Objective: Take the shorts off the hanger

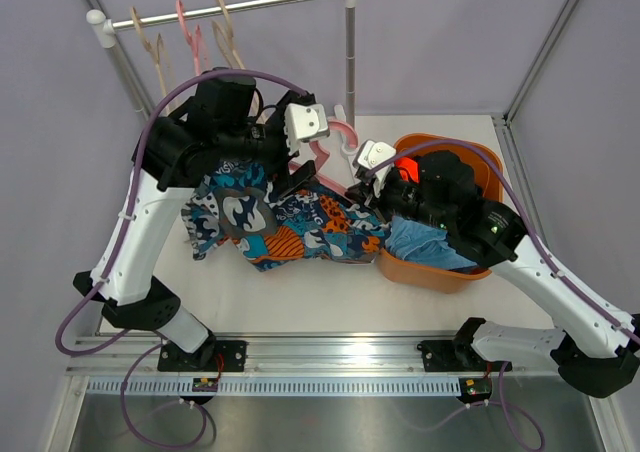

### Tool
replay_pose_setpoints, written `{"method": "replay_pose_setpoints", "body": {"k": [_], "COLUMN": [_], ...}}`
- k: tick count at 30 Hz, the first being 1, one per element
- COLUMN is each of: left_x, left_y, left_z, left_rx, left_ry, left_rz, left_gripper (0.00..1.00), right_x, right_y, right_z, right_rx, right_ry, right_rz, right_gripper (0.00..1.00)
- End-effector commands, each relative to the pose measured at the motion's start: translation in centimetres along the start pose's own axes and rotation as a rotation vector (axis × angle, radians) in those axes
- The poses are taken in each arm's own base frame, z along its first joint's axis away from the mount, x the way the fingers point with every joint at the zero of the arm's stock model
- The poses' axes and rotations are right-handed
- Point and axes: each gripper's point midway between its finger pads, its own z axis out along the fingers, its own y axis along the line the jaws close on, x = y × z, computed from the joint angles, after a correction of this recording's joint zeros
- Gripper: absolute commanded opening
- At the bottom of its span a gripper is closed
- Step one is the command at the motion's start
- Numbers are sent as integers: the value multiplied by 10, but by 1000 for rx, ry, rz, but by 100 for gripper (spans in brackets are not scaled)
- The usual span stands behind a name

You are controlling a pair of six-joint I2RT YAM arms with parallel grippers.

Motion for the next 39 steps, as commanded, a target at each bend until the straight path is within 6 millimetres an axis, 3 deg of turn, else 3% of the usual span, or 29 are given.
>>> {"method": "replay_pose_setpoints", "body": {"k": [1,4,7,11,12,15,24,30,39], "left_x": [-4,2,0,-3,-3,-6,-9,-4,1], "left_y": [-15,-20,-23,-24,-25,-25,-31,-31,-35], "left_z": [-11,-6,-8,-9,-9,-8,-7,-7,-2], "left_rx": [39,66,76,77,77,83,115,107,130], "left_ry": [-36,-25,-36,-50,-52,-63,-81,-70,-61], "left_rz": [36,22,21,17,16,8,-4,-6,-11], "left_gripper": [90,82,65,30,16,0,0,22,28], "right_x": [-39,-43,-43,-43,-44,-46,-50,-52,-57], "right_y": [-14,-18,-21,-27,-29,-31,-44,-46,-50], "right_z": [-10,-13,-13,-13,-13,-13,-15,-17,-24], "right_rx": [63,80,96,132,139,153,219,231,253], "right_ry": [-115,-123,-121,-122,-126,-130,-132,-138,-148], "right_rz": [-38,-45,-50,-49,-49,-49,-50,-51,-61], "right_gripper": [0,0,0,0,0,0,0,0,0]}}
